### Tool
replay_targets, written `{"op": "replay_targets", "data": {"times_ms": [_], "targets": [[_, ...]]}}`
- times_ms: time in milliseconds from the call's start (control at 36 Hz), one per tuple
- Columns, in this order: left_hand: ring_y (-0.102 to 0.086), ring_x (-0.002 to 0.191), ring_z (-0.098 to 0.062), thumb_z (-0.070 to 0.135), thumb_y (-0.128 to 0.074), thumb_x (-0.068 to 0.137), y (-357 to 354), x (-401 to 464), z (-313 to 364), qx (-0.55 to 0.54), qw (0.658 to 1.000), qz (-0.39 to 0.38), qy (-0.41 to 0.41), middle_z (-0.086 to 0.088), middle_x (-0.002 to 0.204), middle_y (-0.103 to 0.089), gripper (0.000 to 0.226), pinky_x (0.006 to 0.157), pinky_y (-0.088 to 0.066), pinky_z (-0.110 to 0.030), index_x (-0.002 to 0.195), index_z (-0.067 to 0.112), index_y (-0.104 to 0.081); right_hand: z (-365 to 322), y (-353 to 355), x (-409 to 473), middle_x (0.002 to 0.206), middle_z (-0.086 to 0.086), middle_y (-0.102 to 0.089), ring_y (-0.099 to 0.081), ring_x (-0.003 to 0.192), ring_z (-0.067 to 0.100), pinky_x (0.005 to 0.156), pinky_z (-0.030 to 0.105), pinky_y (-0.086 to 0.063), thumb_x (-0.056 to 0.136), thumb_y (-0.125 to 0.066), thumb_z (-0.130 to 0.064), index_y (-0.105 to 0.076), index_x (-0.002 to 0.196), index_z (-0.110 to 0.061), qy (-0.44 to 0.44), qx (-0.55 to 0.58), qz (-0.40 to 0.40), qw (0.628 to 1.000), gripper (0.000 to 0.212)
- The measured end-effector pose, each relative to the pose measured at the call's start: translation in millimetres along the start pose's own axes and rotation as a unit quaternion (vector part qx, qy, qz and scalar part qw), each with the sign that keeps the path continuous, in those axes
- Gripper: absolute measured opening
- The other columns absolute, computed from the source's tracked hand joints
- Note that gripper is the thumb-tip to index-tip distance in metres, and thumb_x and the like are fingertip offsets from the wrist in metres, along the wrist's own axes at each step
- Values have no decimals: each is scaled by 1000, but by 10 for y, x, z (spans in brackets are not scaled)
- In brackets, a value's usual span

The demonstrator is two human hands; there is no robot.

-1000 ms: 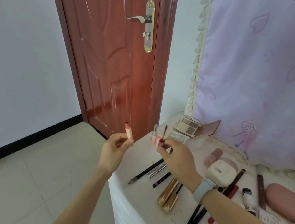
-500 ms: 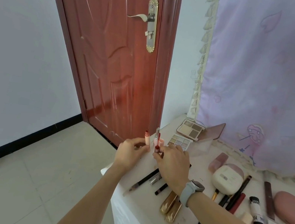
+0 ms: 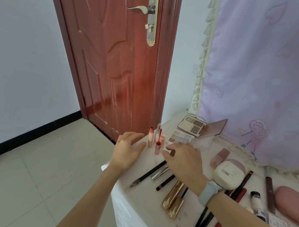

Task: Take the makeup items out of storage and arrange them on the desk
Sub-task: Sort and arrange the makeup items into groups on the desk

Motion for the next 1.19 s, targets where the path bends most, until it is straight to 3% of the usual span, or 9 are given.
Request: {"op": "replay_targets", "data": {"times_ms": [139,417,667,778,861,917,1083,1139,1194], "targets": [[-53,97,-11,30,-63,86,163,-389,50,55,998,-10,-19,8,100,-61,19,80,-36,-17,102,21,-70,146,212,-151,98,-3,-65,-51,96,20,86,34,-38,91,-51,-31,-66,105,-22,34,57,35,997,23],[-52,93,-12,36,-59,89,36,-780,250,144,980,-125,-50,5,97,-55,23,86,-41,-26,105,21,-65,206,247,-352,95,-2,-64,-50,89,17,71,23,-31,93,-50,-19,-68,102,-18,54,95,17,994,20],[-57,85,-18,13,-51,93,169,-850,221,114,992,-33,-53,-3,102,-56,15,75,-44,-25,102,8,-63,221,468,-429,91,-2,-59,-52,74,12,70,18,-41,91,-53,-7,-66,106,-11,70,209,77,972,20],[-58,85,-24,14,-50,94,347,-933,197,87,994,11,-70,2,101,-57,14,73,-48,-40,104,12,-61,297,513,-453,81,-2,-61,-56,69,11,67,18,-45,91,-55,-17,-59,111,-18,25,270,97,958,20],[-58,84,-15,13,-48,96,377,-968,271,47,995,8,-86,7,95,-61,10,72,-47,-35,104,16,-54,327,415,-369,70,-7,-56,-52,60,-1,61,12,-39,90,-56,-27,-51,113,-27,-57,354,35,933,24],[-54,81,-4,11,-45,96,310,-993,356,19,994,-29,-103,12,88,-59,11,71,-44,-29,101,21,-47,280,320,-325,61,-1,-54,-46,45,2,48,13,-35,92,-53,-16,-56,111,-18,-107,479,-32,871,20],[-49,74,3,16,-40,98,148,-1041,487,5,989,-42,-144,20,84,-51,15,65,-37,-13,109,20,-50,44,520,-472,60,4,-56,-46,49,12,46,20,-34,90,-33,13,-65,92,-3,-14,656,-80,750,36],[-51,81,2,16,-39,99,133,-1045,521,5,988,-30,-150,16,96,-57,22,72,-37,-6,112,14,-57,-11,616,-523,64,4,-55,-45,52,14,46,21,-34,93,-35,8,-64,94,-3,3,646,-95,758,31],[-50,78,4,15,-40,99,127,-1063,570,8,986,-21,-163,17,93,-58,23,70,-37,-2,110,12,-60,-31,706,-570,61,-1,-54,-45,52,11,47,20,-35,98,-40,-8,-63,92,-8,14,584,-81,808,25]]}}
Point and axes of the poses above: each hand's wrist, its own x-axis towards the middle knuckle, its own y-axis out of the back of the hand, z = x × y, the point moved 6 cm from there along x, towards the middle knuckle
